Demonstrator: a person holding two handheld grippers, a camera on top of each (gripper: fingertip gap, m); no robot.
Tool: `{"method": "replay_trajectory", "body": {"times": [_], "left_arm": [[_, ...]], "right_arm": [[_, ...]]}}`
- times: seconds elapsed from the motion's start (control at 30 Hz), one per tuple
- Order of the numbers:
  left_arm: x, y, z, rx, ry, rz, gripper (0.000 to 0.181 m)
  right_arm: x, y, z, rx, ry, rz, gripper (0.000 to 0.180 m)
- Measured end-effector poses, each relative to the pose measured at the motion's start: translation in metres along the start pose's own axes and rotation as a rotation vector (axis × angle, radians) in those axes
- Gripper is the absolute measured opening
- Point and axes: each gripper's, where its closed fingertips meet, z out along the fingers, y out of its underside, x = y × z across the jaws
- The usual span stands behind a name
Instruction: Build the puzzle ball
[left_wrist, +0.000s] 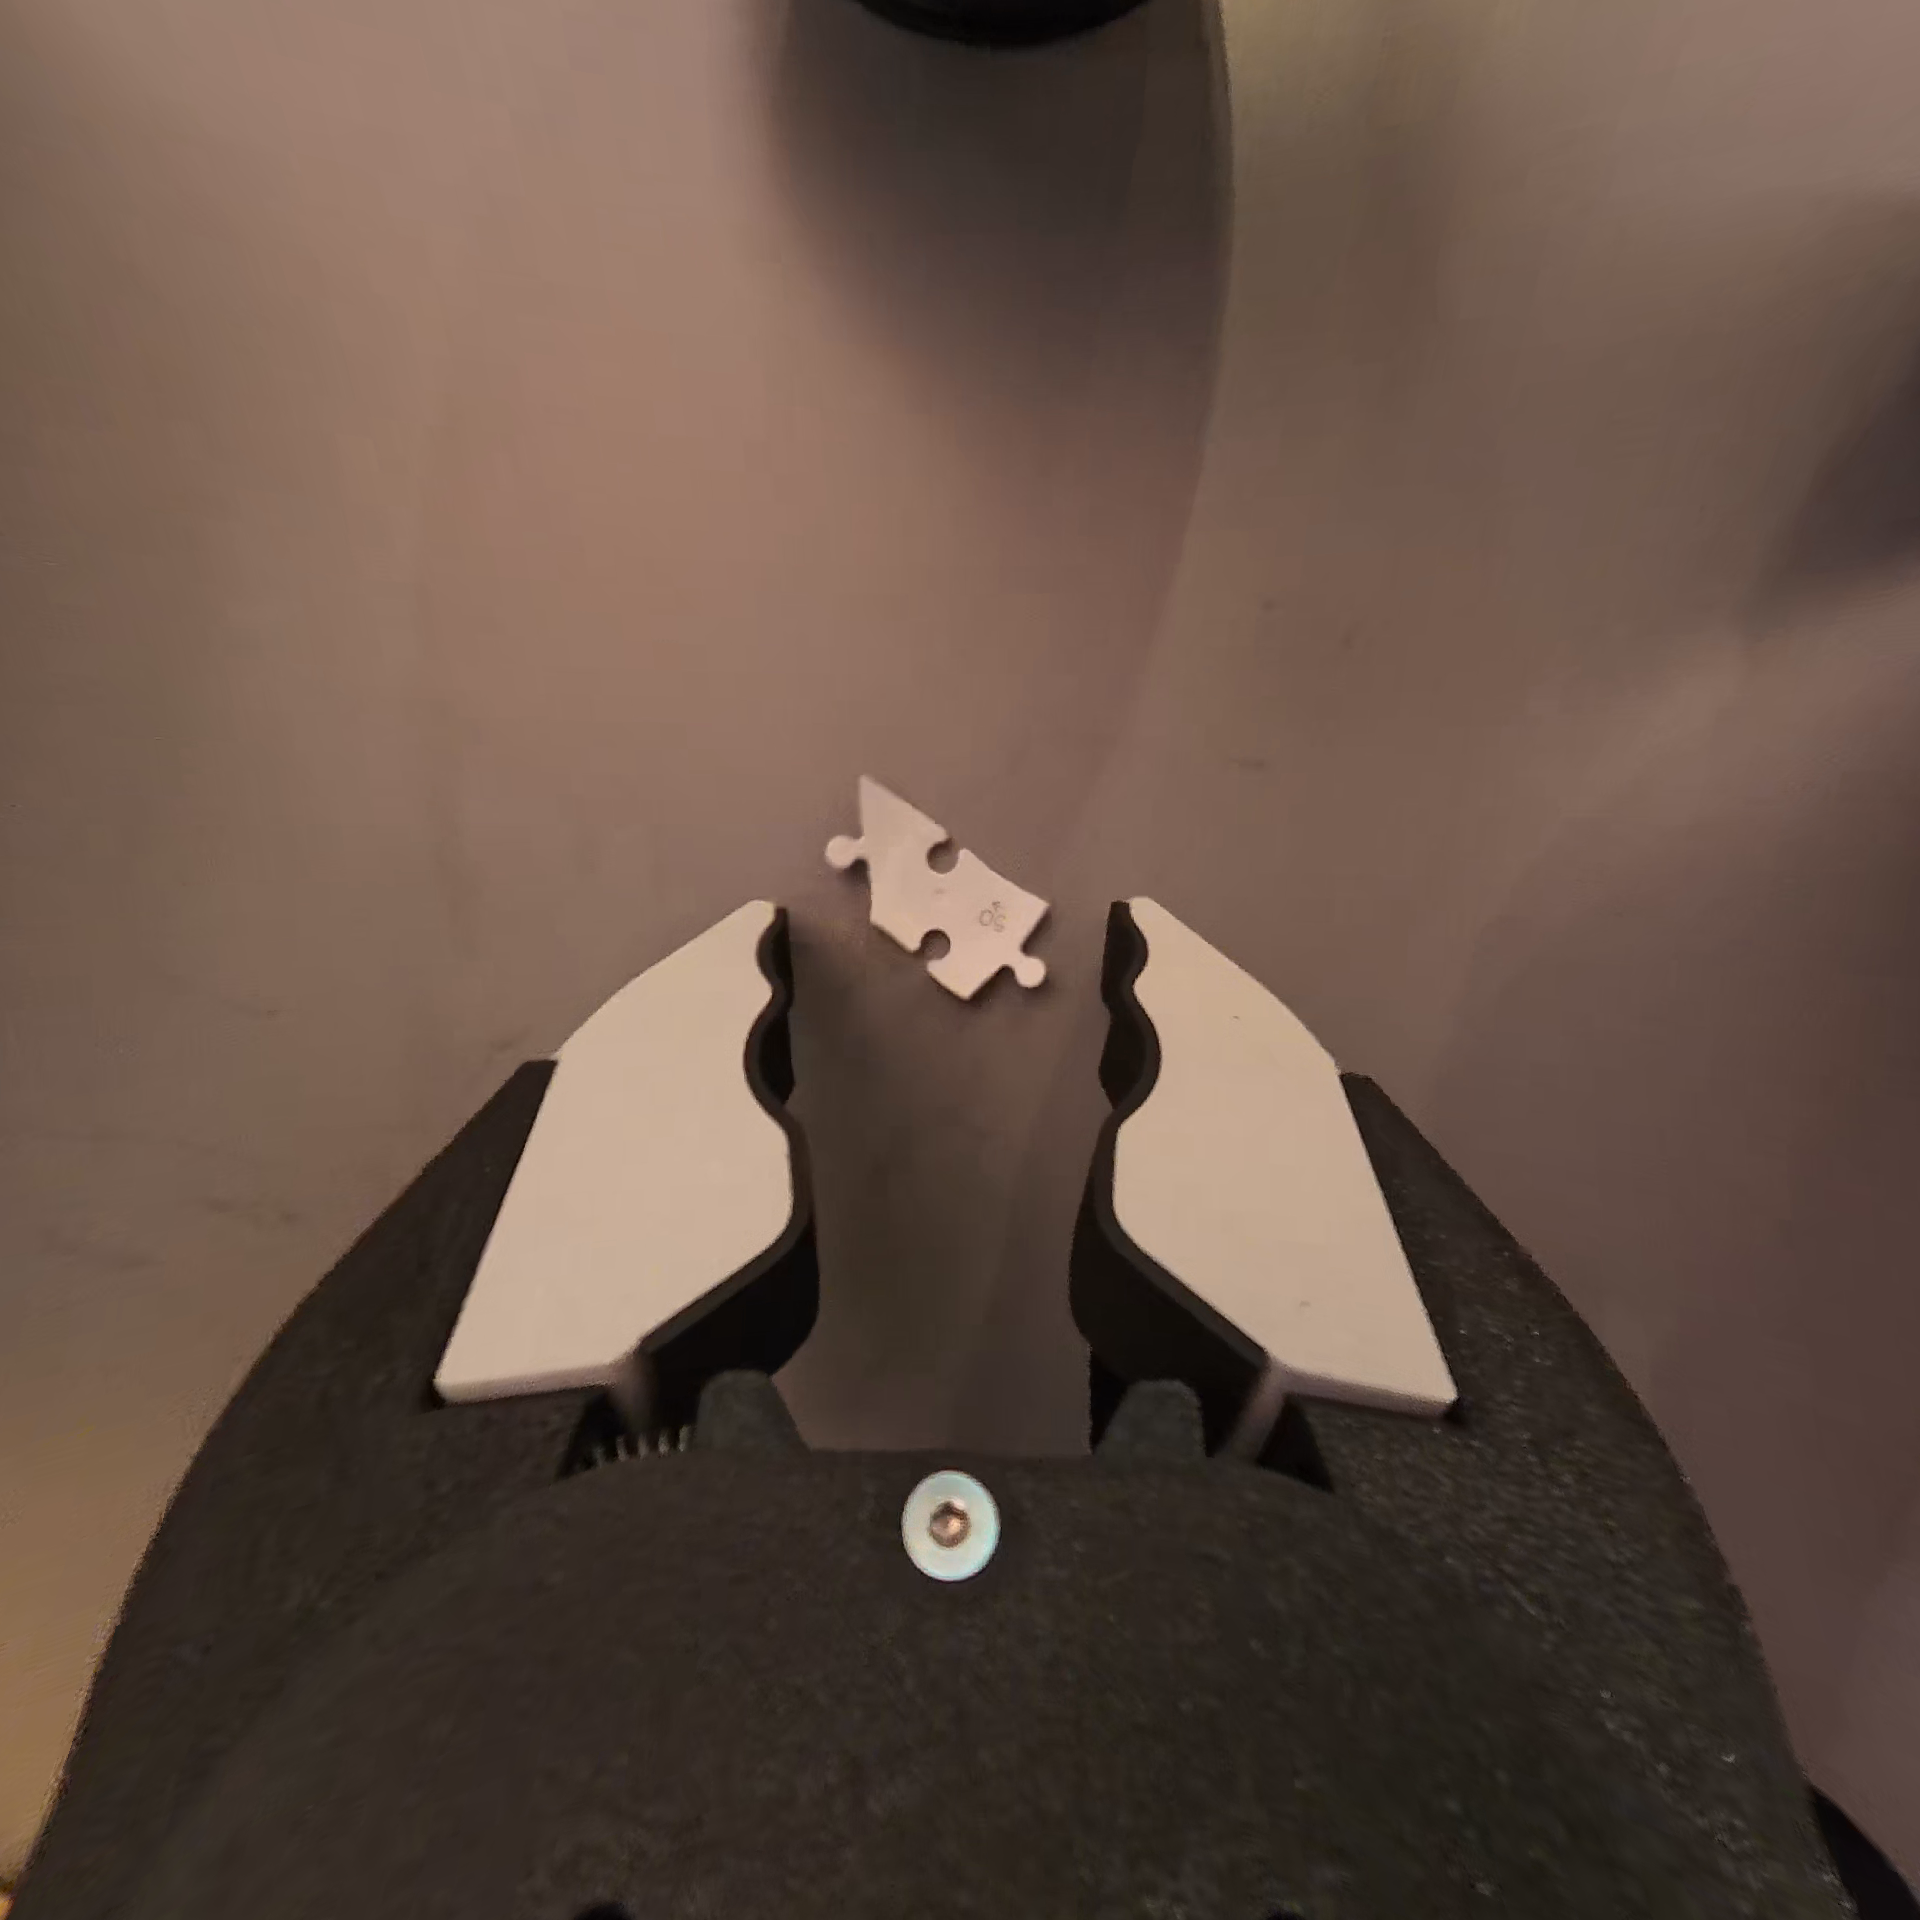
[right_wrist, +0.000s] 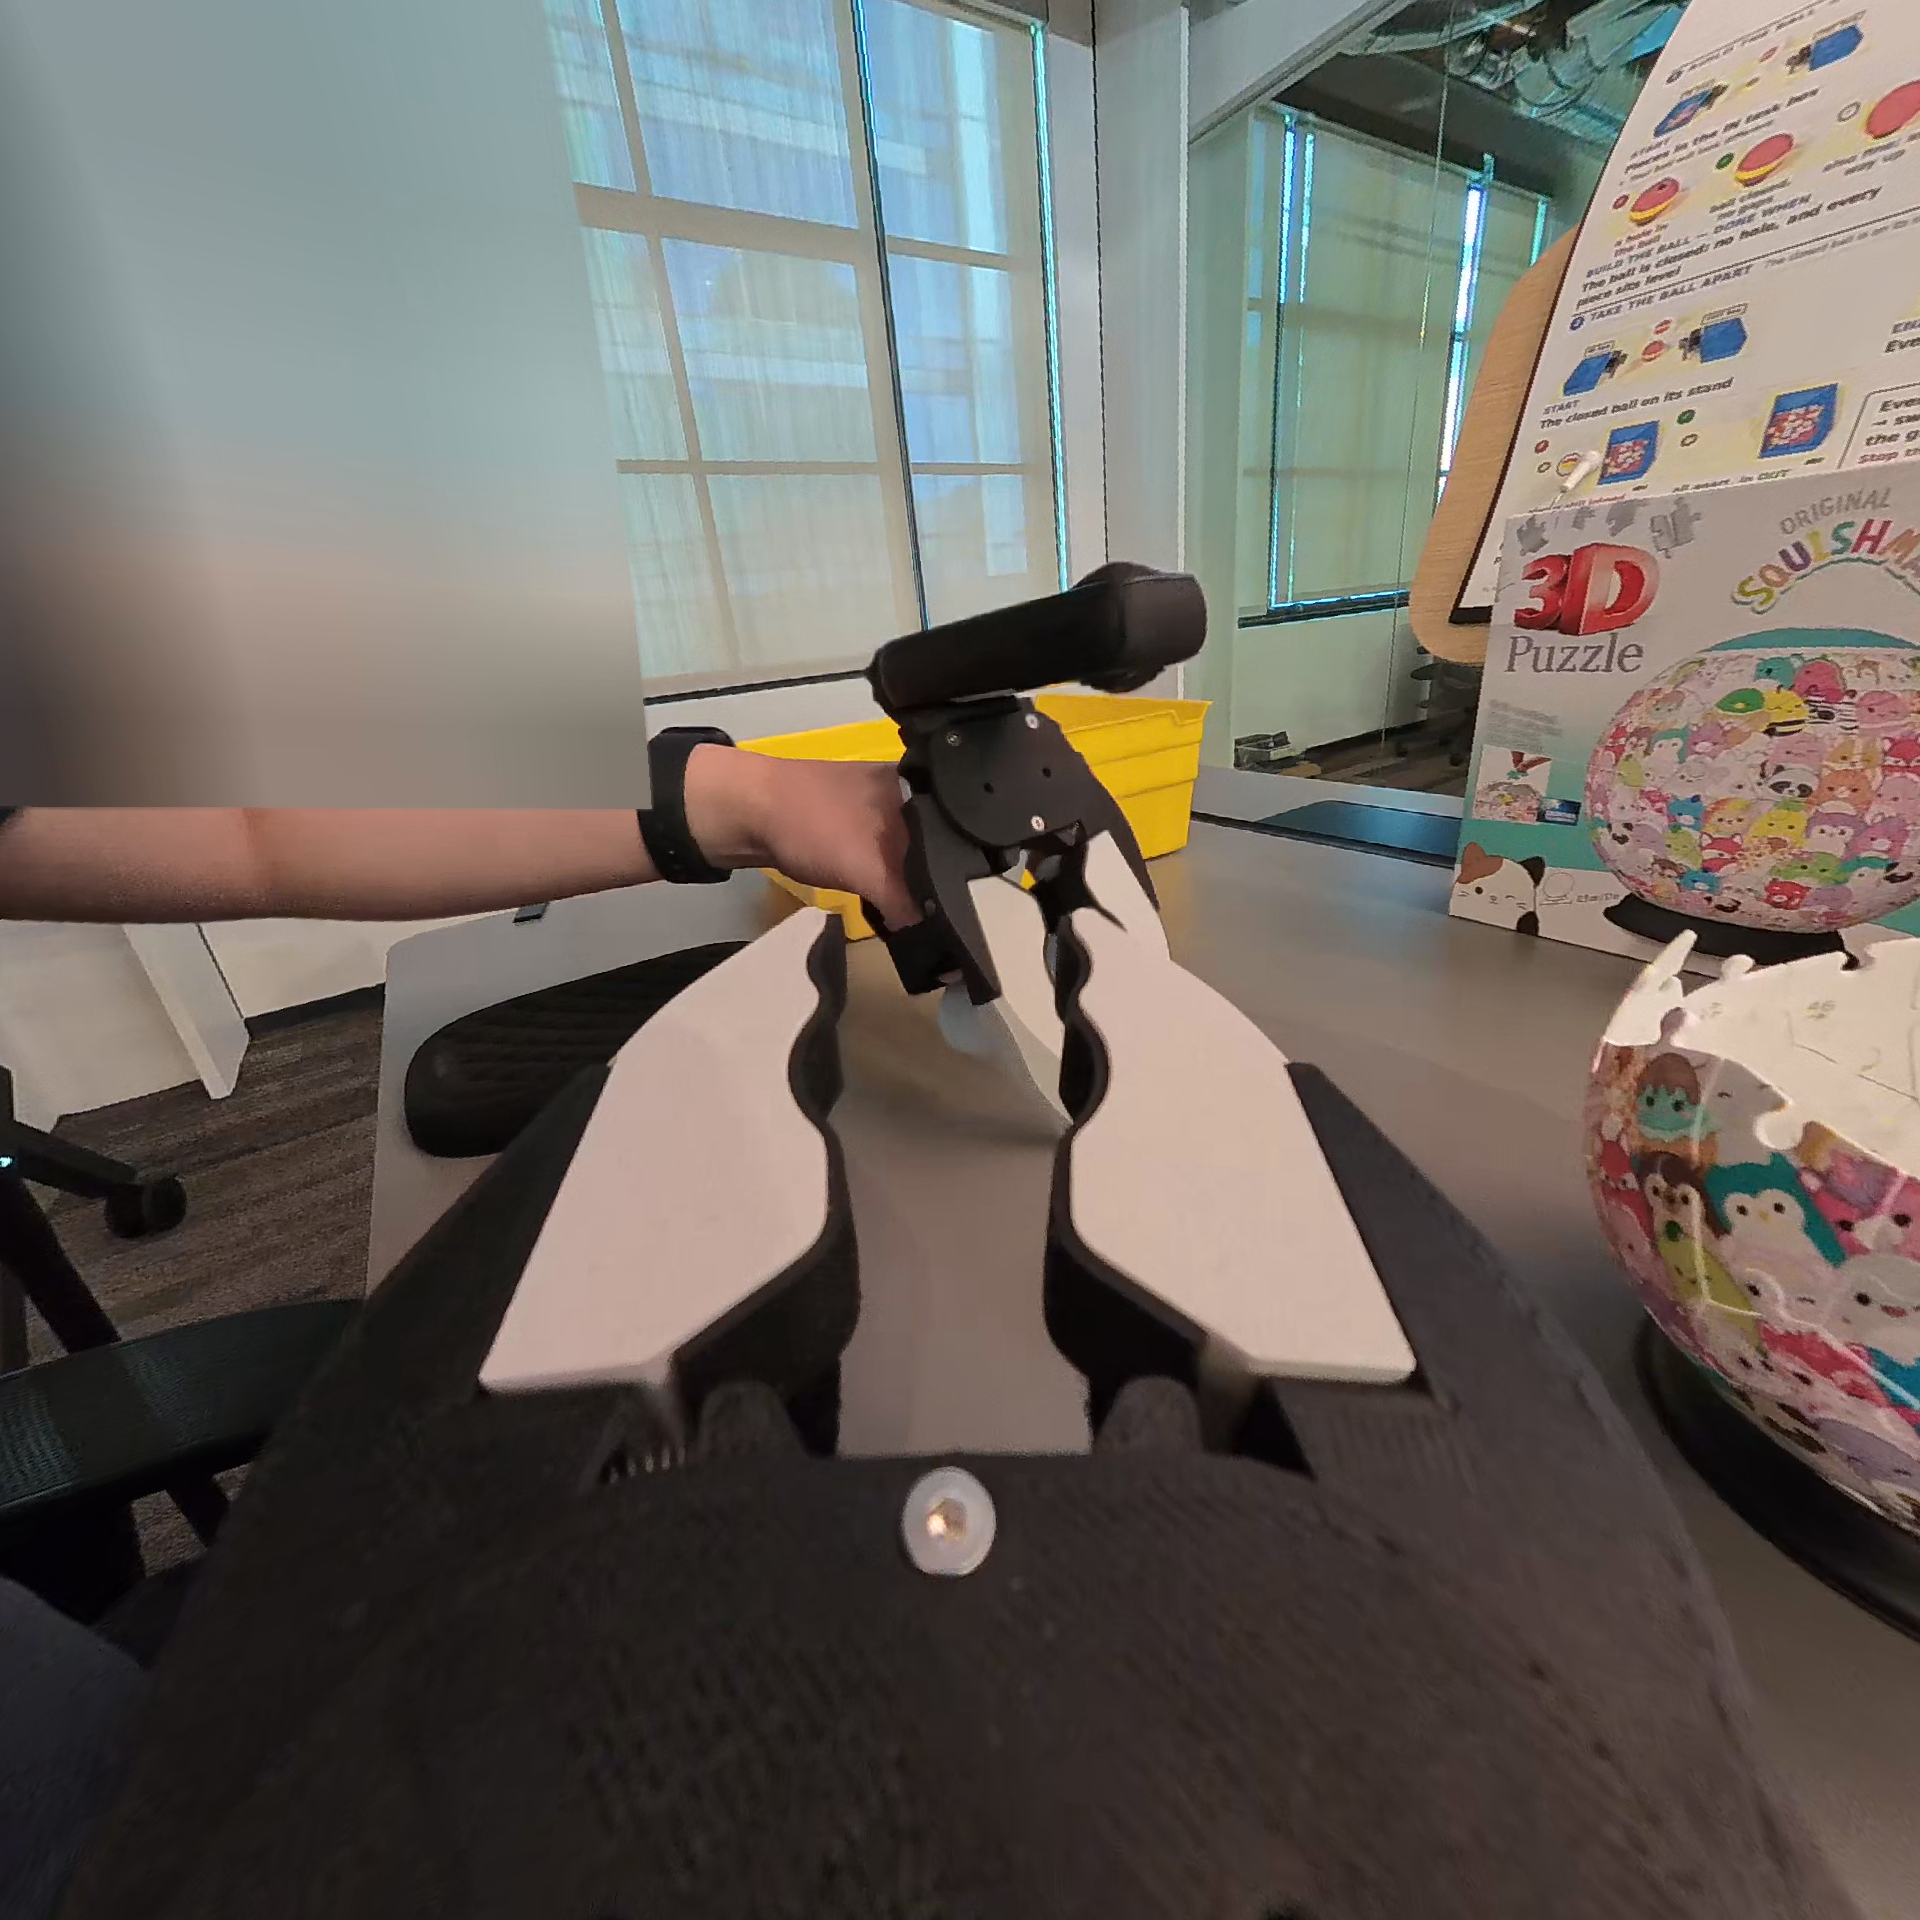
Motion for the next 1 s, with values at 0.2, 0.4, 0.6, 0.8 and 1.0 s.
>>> {"method": "replay_trajectory", "body": {"times": [0.2, 0.4, 0.6, 0.8, 1.0], "left_arm": [[-0.004, -0.006, -0.008, 0.028, -0.111, -0.022, 0.049], [-0.005, -0.001, 0.004, -0.029, -0.092, 0.007, 0.034], [-0.004, 0.0, 0.005, -0.066, -0.029, 0.052, 0.027], [-0.062, 0.01, -0.003, -0.184, -0.096, 0.082, 0.024], [-0.156, 0.032, -0.018, -0.334, -0.135, 0.109, 0.024]], "right_arm": [[-0.002, 0.001, 0.002, -0.005, -0.017, 0.008, 0.039], [-0.003, 0.002, 0.001, -0.008, -0.019, 0.003, 0.039], [-0.004, 0.0, 0.001, 0.003, -0.032, 0.021, 0.039], [-0.009, 0.002, 0.003, -0.01, -0.05, 0.01, 0.039], [-0.011, 0.003, 0.003, -0.016, -0.053, -0.004, 0.039]]}}
